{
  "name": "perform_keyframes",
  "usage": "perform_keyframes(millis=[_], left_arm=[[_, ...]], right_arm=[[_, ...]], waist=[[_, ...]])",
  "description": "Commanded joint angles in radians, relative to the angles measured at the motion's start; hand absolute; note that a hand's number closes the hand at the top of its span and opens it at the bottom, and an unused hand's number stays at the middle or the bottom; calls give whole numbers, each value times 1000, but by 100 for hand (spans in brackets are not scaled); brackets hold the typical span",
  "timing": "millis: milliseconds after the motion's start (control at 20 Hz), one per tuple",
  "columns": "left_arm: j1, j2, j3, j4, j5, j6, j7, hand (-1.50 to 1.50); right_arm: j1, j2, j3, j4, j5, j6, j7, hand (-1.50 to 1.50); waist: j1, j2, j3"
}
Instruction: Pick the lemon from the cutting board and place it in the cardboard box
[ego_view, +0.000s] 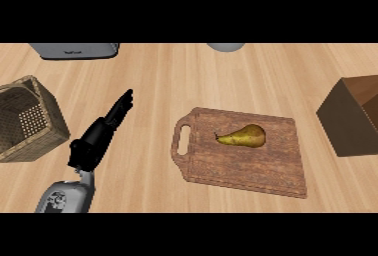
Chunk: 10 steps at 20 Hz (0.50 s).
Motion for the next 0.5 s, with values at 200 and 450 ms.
perform_keyframes(millis=[200,450], left_arm=[[8,1,-3,-27,0,-6,25,0],[-20,-21,-14,-20,3,-9,29,0]], right_arm=[[191,15,-350,-223,-422,217,-95,150],[194,49,-498,-229,-588,349,27,150]], waist=[[-4,-2,-1],[18,4,-1]])
